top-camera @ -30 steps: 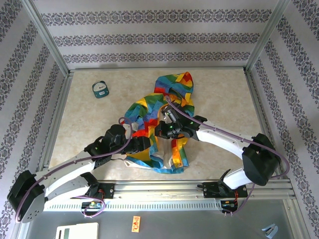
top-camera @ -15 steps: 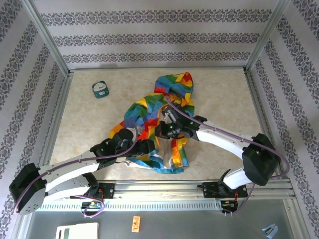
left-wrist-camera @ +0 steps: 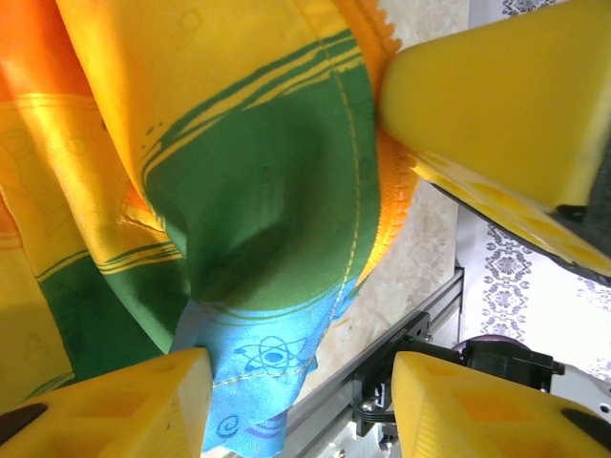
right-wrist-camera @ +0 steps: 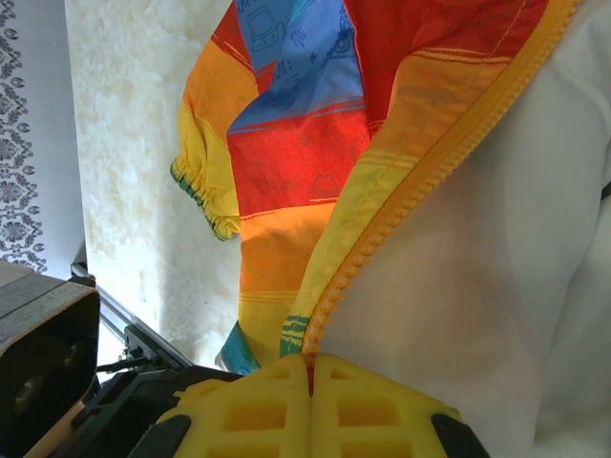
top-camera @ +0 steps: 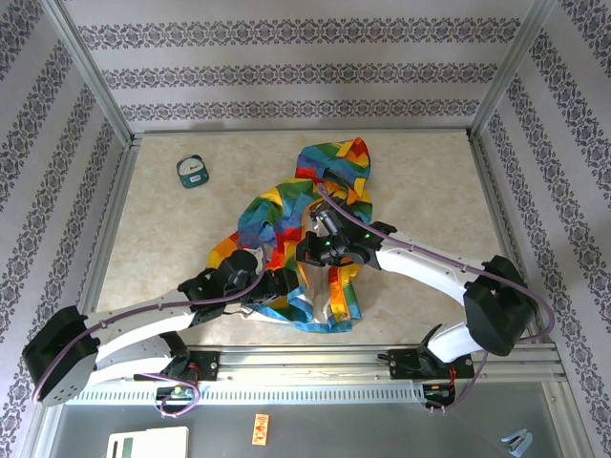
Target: Zip up the jacket
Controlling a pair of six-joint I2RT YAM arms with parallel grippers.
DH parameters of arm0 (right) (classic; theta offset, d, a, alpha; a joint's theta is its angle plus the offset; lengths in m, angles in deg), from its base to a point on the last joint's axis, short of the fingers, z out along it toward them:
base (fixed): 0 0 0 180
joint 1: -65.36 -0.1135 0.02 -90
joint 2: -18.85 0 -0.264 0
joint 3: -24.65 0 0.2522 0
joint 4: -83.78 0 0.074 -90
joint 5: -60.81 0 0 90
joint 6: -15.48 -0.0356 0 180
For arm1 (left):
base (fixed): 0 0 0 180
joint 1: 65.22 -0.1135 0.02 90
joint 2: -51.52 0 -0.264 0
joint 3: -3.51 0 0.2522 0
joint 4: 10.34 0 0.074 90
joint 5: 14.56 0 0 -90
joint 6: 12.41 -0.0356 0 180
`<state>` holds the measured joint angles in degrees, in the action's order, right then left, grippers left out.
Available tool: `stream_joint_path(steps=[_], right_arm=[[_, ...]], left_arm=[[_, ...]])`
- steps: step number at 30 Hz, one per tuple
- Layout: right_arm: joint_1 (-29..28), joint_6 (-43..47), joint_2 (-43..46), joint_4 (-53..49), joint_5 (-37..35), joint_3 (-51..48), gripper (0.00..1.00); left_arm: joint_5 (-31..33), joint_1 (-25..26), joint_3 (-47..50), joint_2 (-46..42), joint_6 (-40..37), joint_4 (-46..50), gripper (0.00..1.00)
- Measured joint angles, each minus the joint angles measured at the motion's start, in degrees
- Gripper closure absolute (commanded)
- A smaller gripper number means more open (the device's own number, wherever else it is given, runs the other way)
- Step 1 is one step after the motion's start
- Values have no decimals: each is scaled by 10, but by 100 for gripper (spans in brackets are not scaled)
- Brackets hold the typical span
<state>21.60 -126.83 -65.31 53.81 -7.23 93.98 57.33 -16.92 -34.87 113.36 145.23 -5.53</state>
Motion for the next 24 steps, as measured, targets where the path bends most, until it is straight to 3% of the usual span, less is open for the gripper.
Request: stream_joint_path(steps=[5, 10, 12, 19, 24], right_arm=[[-4, -5, -3, 5, 0, -2, 100], [-4, -13, -7, 11, 0, -5, 98], [-4, -14, -7, 14, 0, -9, 93], [-3, -15, 10, 29, 0, -38, 59], [-3, -10, 52, 31, 6, -55, 56]], left_arm=[[7, 1, 2, 30, 0, -19, 52], [13, 1, 8, 48, -4, -39, 91], [18, 1, 12, 42, -10, -42, 100], [18, -10, 47, -8, -17, -60, 100], [5, -29, 61, -17, -20, -86, 100]])
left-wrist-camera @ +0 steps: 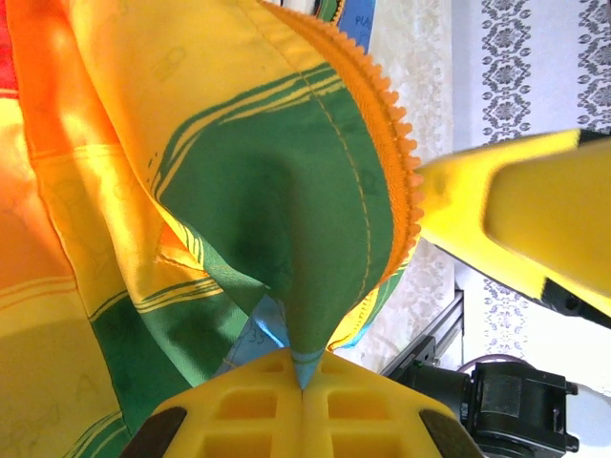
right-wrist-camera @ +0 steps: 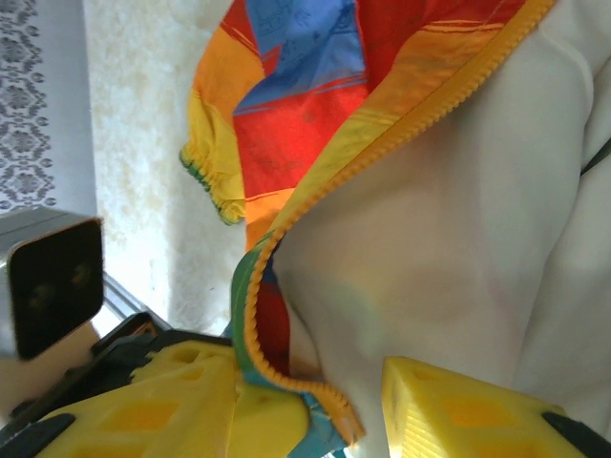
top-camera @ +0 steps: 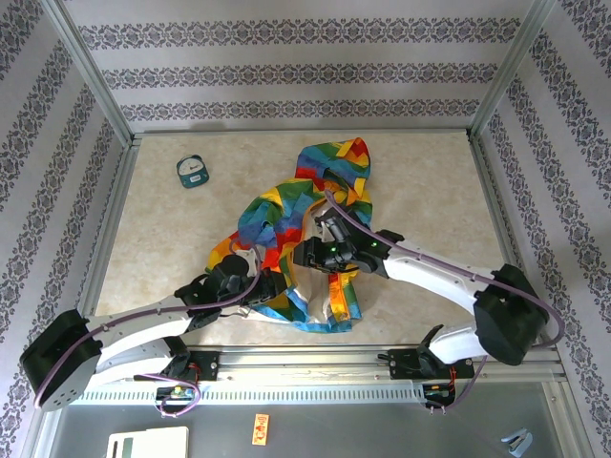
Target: Zip up the jacket
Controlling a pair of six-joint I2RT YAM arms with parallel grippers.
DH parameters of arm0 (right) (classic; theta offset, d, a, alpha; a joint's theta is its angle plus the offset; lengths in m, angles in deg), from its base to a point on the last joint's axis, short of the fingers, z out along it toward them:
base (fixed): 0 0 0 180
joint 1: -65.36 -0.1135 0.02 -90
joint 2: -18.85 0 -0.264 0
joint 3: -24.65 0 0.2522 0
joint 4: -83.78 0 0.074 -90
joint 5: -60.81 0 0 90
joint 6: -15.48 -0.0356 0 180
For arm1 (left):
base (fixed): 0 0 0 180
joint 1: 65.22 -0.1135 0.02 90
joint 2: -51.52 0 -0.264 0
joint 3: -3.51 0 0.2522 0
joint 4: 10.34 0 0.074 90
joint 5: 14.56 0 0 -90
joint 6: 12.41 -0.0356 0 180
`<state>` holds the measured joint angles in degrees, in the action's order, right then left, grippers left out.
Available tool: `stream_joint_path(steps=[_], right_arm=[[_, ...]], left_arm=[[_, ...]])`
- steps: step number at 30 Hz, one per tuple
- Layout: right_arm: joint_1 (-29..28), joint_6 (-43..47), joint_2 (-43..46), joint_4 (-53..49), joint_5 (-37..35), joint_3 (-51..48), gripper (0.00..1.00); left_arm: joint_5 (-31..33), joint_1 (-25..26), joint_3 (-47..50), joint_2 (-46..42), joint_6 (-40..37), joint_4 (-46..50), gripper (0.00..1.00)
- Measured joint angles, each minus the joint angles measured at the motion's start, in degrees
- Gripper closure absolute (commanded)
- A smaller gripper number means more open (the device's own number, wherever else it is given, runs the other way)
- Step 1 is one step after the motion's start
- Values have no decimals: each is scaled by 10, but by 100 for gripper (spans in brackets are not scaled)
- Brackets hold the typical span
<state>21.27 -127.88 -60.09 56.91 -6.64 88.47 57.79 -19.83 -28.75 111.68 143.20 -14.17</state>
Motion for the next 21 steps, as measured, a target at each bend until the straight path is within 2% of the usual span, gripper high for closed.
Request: stream_joint_path(steps=[5, 15, 21], right_arm=[[0, -1, 40, 14, 12, -37, 57], [0, -3, 65, 40, 37, -95, 61], [0, -19, 51, 111, 78, -99, 66]], left_arm=[[-25, -17, 17, 0, 0, -44, 100], [-98, -66, 31, -12, -4, -89, 100], [-130, -73, 31, -14, -7, -110, 100]])
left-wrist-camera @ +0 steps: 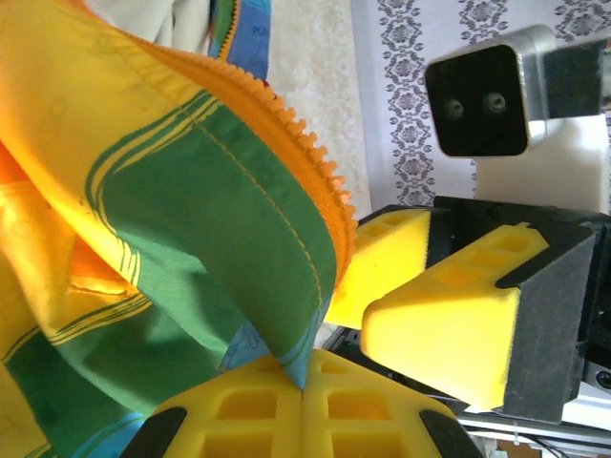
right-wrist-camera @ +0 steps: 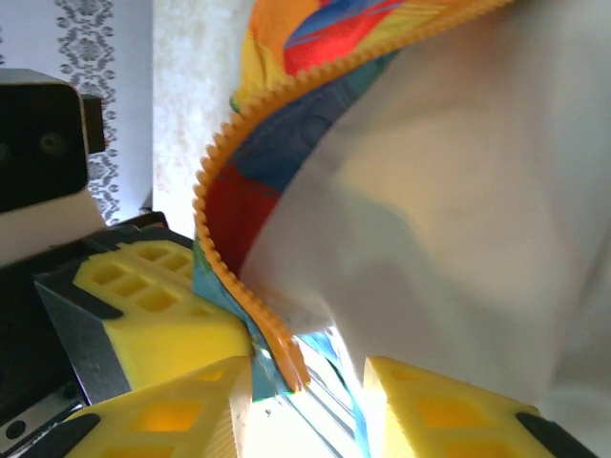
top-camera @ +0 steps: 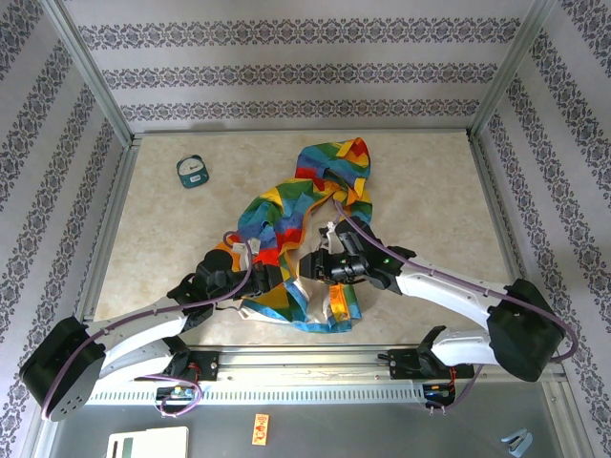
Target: Zip up the jacket
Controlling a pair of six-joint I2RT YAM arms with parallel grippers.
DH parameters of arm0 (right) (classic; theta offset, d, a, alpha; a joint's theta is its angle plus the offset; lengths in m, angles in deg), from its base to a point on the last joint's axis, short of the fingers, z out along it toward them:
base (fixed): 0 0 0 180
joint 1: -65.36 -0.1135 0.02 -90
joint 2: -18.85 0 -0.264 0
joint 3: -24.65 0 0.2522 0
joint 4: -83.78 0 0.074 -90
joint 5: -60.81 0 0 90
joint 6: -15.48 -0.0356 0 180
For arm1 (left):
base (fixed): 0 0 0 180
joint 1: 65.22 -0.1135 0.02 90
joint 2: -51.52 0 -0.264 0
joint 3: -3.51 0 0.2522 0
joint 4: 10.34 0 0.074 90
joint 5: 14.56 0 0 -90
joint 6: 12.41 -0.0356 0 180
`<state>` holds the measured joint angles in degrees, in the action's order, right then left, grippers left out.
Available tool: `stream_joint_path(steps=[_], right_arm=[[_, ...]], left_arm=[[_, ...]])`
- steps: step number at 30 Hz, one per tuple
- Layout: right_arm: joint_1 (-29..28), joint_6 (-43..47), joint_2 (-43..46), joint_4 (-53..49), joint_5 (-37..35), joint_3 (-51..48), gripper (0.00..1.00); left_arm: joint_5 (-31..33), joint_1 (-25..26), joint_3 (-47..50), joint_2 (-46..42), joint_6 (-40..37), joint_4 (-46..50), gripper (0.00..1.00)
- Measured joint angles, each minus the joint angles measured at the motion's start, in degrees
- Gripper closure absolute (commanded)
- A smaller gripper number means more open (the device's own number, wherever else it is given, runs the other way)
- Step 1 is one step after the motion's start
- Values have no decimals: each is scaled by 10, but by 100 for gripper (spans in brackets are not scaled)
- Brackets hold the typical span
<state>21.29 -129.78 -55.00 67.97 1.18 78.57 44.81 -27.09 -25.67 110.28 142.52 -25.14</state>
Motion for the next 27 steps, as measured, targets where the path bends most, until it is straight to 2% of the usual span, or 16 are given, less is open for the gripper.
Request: stream_joint_path(steps=[5, 13, 17, 23, 27], right_arm=[[1, -16, -25, 46, 26, -3, 68], [1, -21, -28, 59, 42, -3, 73], [0, -26, -28, 66, 47, -6, 81], [0, -34, -29, 79, 53, -8, 100], [0, -33, -29, 83, 53, -9, 100]], left_arm=[[-18, 0, 0, 1, 0, -11, 100], [-22, 0, 1, 2, 0, -13, 100], [-24, 0, 1, 6, 0, -15, 100], [-24, -4, 1, 8, 0, -15, 100], [-24, -4, 1, 8, 0, -15, 97]])
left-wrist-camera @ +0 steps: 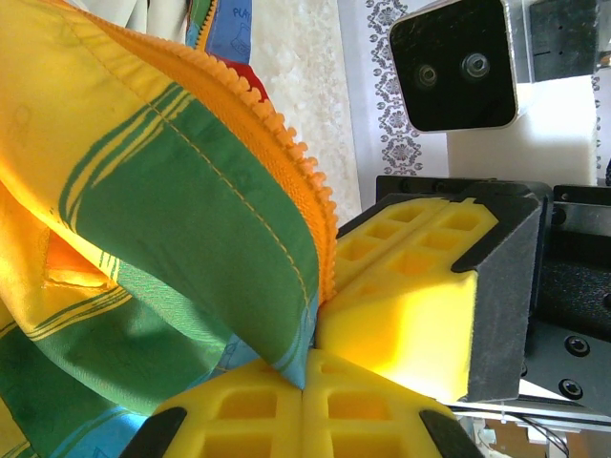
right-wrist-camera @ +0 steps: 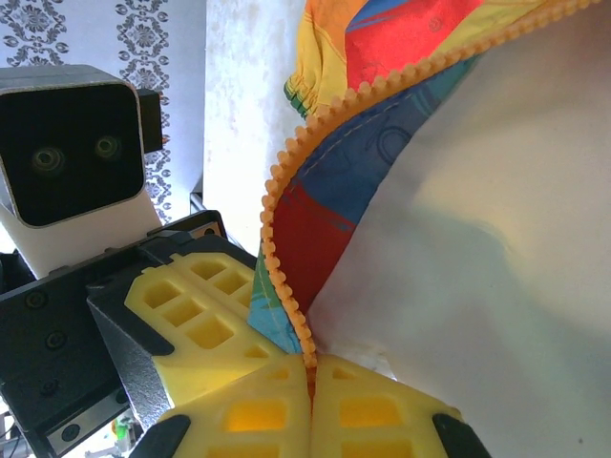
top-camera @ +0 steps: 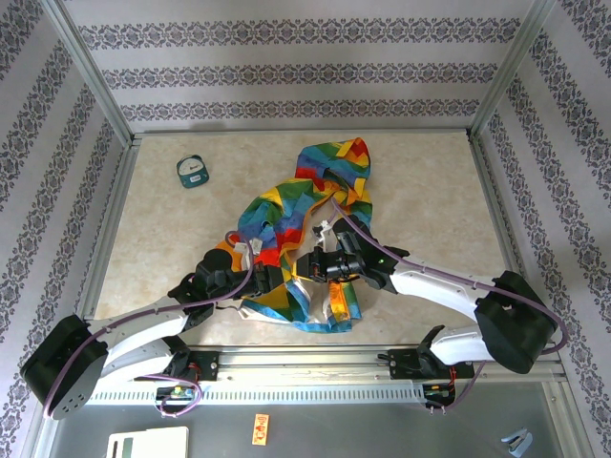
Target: Zip up the jacket
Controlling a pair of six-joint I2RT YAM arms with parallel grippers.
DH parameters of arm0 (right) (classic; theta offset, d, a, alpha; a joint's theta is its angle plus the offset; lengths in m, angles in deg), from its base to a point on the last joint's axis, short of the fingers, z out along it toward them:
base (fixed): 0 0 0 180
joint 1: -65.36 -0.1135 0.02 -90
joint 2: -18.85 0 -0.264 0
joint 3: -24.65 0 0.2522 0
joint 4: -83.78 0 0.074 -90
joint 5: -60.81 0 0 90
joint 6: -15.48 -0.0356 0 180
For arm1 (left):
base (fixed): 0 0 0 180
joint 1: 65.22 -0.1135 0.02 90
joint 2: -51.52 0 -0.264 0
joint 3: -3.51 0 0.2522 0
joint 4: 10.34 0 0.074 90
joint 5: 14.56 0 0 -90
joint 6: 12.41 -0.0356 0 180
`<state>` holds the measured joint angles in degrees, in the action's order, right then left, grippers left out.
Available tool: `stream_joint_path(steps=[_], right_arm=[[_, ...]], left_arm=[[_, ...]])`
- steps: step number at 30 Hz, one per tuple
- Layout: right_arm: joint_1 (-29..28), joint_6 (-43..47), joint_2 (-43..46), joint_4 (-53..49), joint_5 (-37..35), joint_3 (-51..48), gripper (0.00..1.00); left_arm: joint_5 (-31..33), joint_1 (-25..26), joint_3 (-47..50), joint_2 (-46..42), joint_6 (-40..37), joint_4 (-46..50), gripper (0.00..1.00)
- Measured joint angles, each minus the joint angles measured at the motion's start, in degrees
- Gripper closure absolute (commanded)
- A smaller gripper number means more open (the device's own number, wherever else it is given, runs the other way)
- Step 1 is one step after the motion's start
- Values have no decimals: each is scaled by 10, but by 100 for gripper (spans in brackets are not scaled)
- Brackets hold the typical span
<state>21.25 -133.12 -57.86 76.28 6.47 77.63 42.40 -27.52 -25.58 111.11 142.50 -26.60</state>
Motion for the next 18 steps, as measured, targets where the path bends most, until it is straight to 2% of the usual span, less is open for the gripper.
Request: stream_joint_path(steps=[11, 18], right_arm=[[0, -2, 0, 9, -1, -4, 100], [-1, -4, 8, 13, -8, -15, 100]], left_arm=[[0, -3, 0, 0, 0, 0, 85], [1, -3, 0, -8, 1, 2, 69]])
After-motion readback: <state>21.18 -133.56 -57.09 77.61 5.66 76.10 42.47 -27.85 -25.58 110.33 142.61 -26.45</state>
